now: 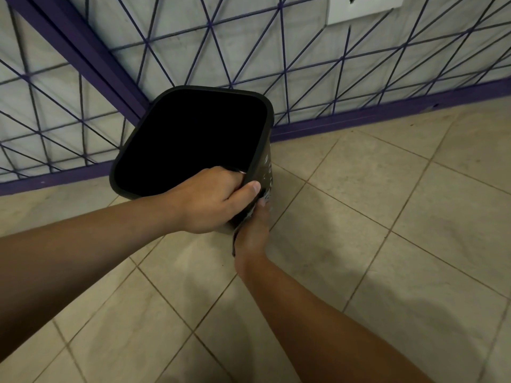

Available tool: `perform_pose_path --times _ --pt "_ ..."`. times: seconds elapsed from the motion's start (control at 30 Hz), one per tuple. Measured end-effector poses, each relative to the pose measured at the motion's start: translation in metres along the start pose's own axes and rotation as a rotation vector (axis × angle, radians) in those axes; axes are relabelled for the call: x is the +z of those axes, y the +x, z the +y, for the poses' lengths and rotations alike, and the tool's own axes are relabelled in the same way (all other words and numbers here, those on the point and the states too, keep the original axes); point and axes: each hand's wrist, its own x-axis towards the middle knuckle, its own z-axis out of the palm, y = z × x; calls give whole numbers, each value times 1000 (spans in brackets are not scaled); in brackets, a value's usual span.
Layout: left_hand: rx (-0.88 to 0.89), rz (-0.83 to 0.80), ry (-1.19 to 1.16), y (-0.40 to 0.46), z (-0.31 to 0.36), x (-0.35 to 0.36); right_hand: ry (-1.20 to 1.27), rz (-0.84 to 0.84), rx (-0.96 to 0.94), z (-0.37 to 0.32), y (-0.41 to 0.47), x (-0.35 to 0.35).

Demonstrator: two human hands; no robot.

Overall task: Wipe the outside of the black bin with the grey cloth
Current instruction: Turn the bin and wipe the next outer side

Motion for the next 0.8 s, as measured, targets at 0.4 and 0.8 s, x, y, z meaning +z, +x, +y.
perform_pose_path --times 0.4,0.8 --pt "2 13 -39 -2 3 0 -101 -20 -157 1 -31 -3" --pt "20 40 -77 -2 3 1 -42 50 5 -3 -14 -2"
